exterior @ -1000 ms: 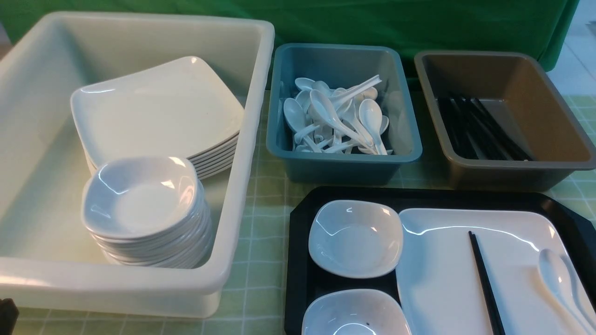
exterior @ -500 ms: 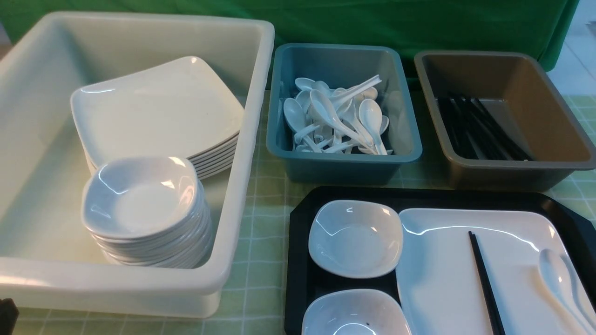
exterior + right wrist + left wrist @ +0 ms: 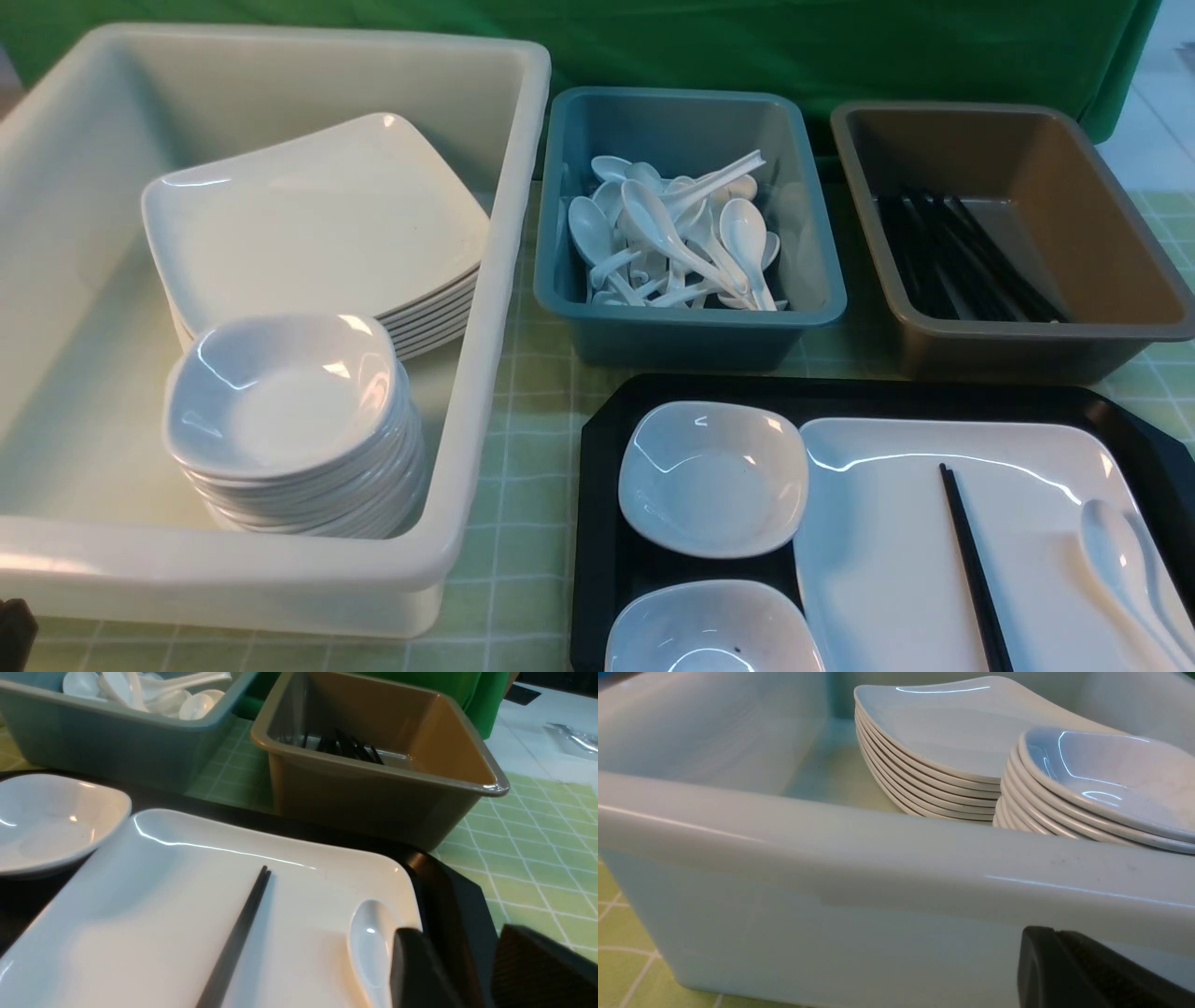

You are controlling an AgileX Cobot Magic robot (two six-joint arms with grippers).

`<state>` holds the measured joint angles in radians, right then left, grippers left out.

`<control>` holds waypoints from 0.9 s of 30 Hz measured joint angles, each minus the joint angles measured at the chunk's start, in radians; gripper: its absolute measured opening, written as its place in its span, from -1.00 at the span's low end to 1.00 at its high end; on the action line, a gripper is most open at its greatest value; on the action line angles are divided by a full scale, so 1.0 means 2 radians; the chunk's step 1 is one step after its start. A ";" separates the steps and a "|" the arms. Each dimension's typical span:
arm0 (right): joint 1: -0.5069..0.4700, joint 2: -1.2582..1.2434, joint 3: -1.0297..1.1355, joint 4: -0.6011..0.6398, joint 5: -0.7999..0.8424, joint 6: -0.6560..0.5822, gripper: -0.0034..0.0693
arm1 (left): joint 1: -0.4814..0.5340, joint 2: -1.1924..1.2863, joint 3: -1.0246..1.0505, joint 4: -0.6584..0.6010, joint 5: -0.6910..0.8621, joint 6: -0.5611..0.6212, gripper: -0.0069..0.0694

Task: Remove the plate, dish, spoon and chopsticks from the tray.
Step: Use the right arm to grab a soup spoon from the plate

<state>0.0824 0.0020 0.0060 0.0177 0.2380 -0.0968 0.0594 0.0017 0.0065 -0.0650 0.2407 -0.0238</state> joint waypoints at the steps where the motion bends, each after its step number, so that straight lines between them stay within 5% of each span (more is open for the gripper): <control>1: 0.000 0.000 0.000 0.000 0.000 0.000 -0.25 | 0.000 0.000 0.000 0.000 0.000 0.000 -0.82; 10: 0.000 0.000 0.000 0.009 0.000 0.006 -0.25 | 0.000 0.000 0.000 0.000 0.000 0.000 -0.82; 17: 0.000 0.000 0.000 0.109 -0.009 0.191 -0.25 | 0.000 0.000 0.000 0.000 0.000 0.000 -0.82; 27: 0.000 0.000 0.000 0.128 -0.028 0.279 -0.25 | 0.000 0.000 0.000 0.000 0.000 0.000 -0.82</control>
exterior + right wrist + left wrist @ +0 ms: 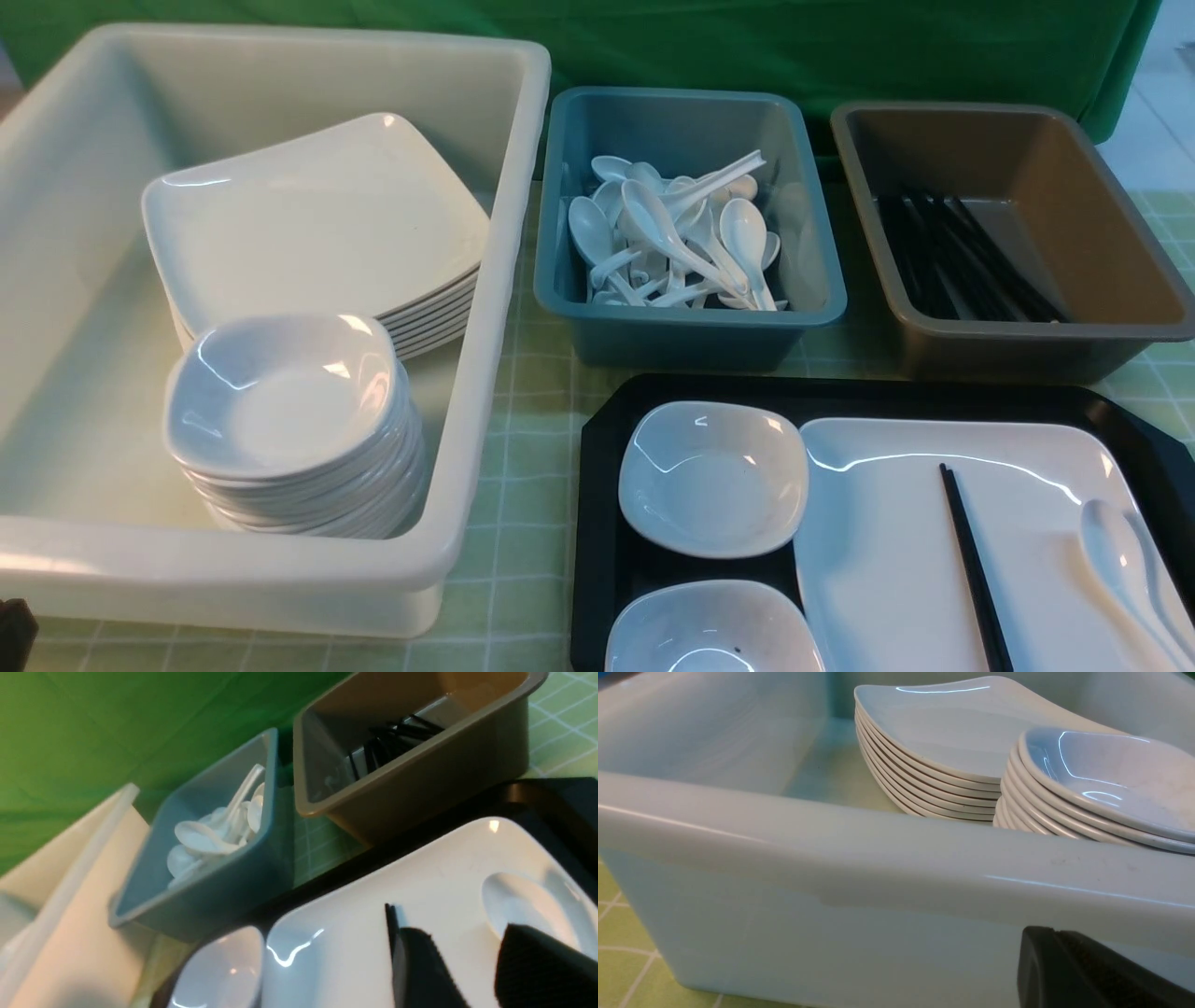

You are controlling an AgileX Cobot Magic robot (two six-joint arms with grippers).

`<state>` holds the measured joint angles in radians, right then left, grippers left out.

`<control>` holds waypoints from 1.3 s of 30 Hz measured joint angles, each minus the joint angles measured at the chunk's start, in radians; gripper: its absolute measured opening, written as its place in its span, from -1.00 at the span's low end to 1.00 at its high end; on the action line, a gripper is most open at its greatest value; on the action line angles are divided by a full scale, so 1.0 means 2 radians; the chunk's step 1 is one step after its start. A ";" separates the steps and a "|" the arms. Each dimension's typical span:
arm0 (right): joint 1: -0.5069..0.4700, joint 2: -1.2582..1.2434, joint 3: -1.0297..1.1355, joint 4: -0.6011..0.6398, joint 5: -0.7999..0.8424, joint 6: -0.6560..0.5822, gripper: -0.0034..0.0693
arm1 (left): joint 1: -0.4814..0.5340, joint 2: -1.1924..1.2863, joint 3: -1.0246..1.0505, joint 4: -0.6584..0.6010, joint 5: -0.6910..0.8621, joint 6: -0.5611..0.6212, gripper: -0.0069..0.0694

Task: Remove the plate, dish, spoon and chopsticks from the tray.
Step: Use the right arm to grab a soup spoon from the plate

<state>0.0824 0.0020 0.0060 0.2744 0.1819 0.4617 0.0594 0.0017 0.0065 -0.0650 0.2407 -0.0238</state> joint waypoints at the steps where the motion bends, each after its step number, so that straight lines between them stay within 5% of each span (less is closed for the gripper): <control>1: 0.001 0.000 -0.001 0.004 -0.003 -0.001 -0.25 | 0.000 0.000 0.000 0.000 0.000 0.000 -0.82; 7: 0.015 0.013 -0.105 0.006 0.039 -0.091 -0.64 | 0.000 0.000 0.000 0.000 0.000 0.000 -0.82; 12: 0.018 0.124 -0.248 -0.009 0.185 -0.143 -0.87 | 0.000 0.000 0.000 0.000 0.000 0.000 -0.82; 20: 0.018 0.375 -0.328 -0.028 0.361 -0.221 -0.64 | 0.000 0.000 0.000 0.000 0.000 0.000 -0.82; 29: 0.018 0.608 -0.338 -0.122 0.367 -0.238 0.01 | 0.000 0.000 0.000 0.000 0.000 0.000 -0.82; 39: 0.018 0.711 -0.378 -0.178 0.354 -0.238 0.09 | 0.000 0.000 0.000 0.000 0.000 0.000 -0.82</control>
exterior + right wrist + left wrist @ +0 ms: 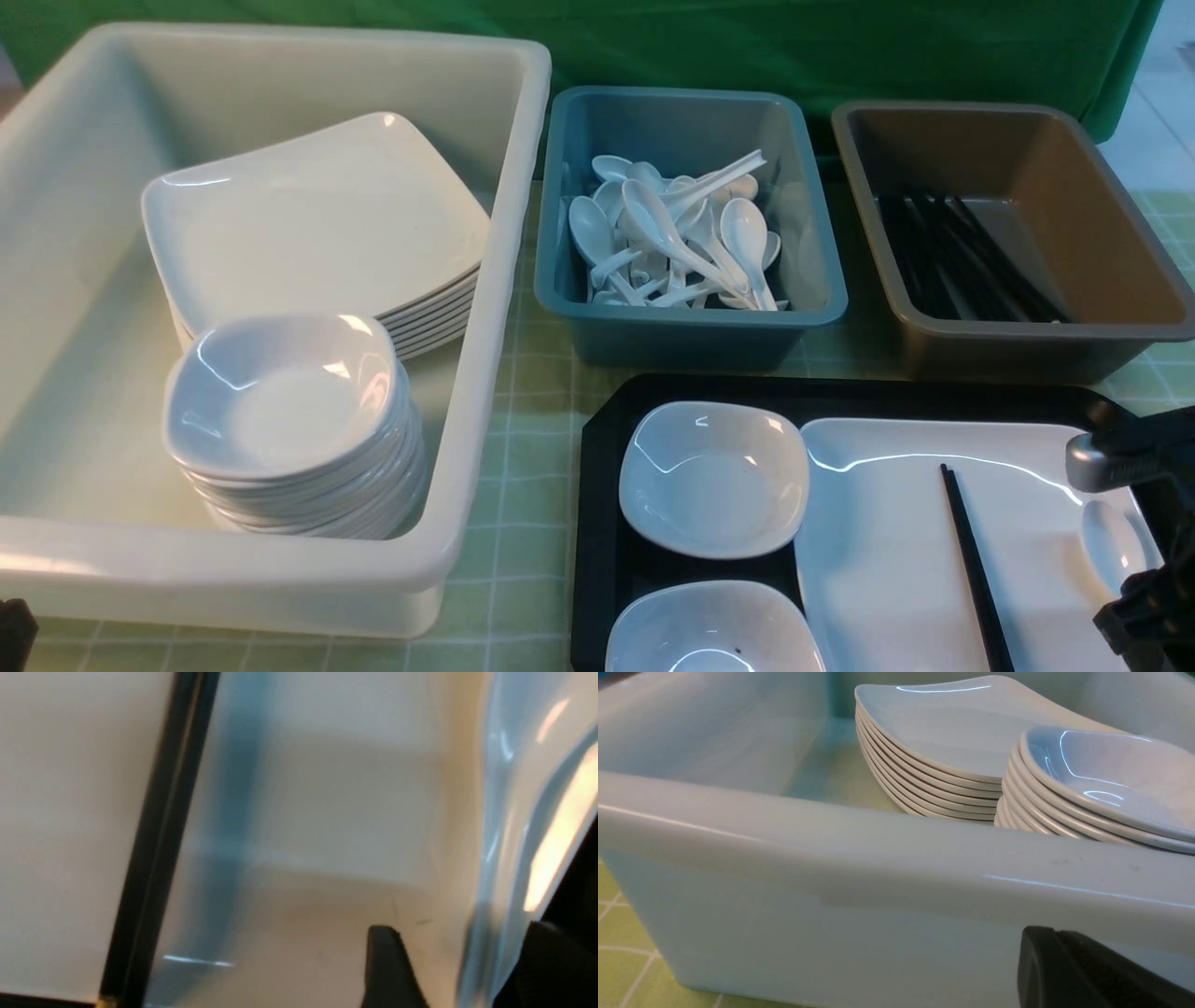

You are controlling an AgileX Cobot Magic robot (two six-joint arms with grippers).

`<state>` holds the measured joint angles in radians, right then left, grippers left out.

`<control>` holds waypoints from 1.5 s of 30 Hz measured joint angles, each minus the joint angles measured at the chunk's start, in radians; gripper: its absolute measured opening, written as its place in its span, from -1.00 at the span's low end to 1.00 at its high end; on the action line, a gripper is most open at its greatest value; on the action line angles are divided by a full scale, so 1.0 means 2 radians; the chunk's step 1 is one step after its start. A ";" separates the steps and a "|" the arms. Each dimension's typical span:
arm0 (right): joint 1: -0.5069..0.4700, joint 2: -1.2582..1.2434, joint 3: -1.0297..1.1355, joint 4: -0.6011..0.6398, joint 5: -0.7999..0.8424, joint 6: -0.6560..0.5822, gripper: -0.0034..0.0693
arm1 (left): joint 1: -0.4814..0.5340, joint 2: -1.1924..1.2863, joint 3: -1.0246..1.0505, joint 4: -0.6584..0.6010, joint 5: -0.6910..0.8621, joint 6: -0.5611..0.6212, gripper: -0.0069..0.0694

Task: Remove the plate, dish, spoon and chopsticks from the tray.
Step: Use the right arm to grab a soup spoon from the plate

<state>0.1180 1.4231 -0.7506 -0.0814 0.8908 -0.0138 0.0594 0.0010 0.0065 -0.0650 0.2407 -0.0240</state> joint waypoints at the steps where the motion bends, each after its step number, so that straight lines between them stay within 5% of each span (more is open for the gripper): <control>1: 0.000 0.002 -0.004 -0.003 0.000 -0.001 0.09 | 0.000 0.000 0.000 0.000 0.000 0.000 -0.82; 35: 0.000 0.063 -0.017 -0.007 -0.026 -0.017 0.09 | 0.000 0.000 0.000 0.000 0.000 0.000 -0.82; 45: 0.000 0.070 -0.017 -0.007 -0.026 -0.021 -0.20 | 0.000 0.000 0.000 0.000 0.000 0.000 -0.82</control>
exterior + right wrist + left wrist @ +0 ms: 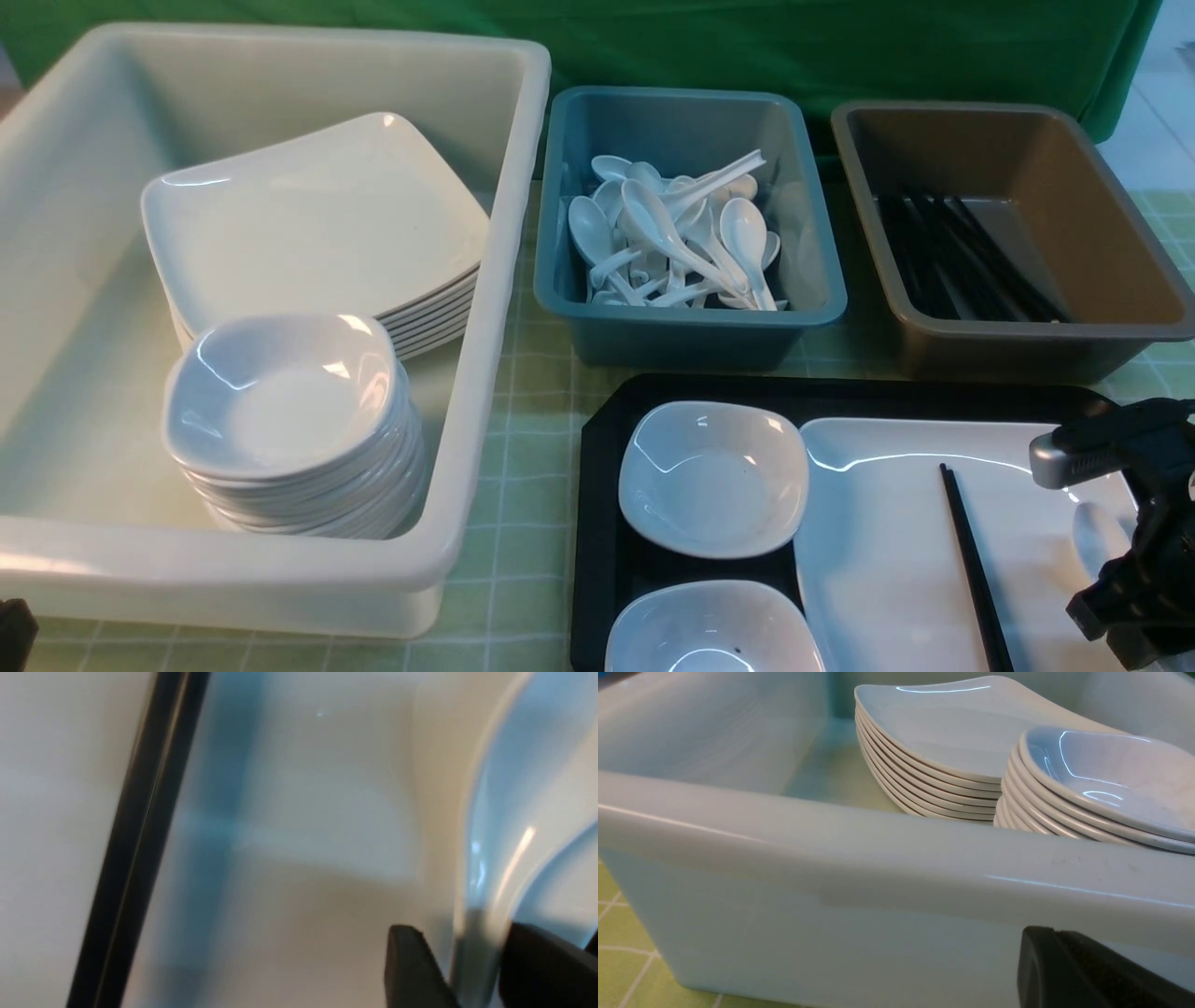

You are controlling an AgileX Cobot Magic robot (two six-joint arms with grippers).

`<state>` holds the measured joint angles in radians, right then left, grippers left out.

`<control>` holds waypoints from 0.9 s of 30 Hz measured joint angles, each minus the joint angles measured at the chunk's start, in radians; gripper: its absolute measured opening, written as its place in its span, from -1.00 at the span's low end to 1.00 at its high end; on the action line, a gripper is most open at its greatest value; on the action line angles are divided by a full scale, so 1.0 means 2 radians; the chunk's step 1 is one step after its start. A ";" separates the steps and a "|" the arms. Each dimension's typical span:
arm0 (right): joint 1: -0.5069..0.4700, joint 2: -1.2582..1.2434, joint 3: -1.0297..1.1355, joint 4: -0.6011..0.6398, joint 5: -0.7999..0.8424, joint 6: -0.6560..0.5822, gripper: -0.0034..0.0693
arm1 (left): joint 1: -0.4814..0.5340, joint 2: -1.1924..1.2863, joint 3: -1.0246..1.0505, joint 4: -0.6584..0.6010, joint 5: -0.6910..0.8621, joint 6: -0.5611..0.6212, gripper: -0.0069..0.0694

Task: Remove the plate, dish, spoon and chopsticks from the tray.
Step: Use the right arm to grab a soup spoon from the plate, then use the right arm to put the soup spoon into the small storage box in the middle

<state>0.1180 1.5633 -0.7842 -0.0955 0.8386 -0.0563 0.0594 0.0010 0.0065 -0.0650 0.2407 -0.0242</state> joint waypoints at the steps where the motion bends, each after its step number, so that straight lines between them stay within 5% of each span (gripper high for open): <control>1: 0.000 0.005 0.000 0.000 0.000 -0.001 -0.21 | 0.000 0.000 0.000 0.000 0.000 0.000 -0.82; 8: 0.000 0.025 -0.003 0.002 -0.002 -0.003 -0.26 | 0.000 0.000 0.000 0.000 0.000 0.000 -0.82; 13: 0.000 0.028 -0.010 0.001 0.008 -0.006 -0.64 | 0.000 0.000 0.000 0.000 0.000 0.001 -0.82; 27: 0.000 -0.059 -0.110 0.063 0.081 -0.014 -0.64 | 0.000 0.000 0.000 0.000 0.000 0.001 -0.82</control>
<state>0.1183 1.4454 -1.0038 0.0305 1.0014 -0.0840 0.0594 0.0010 0.0065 -0.0650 0.2407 -0.0231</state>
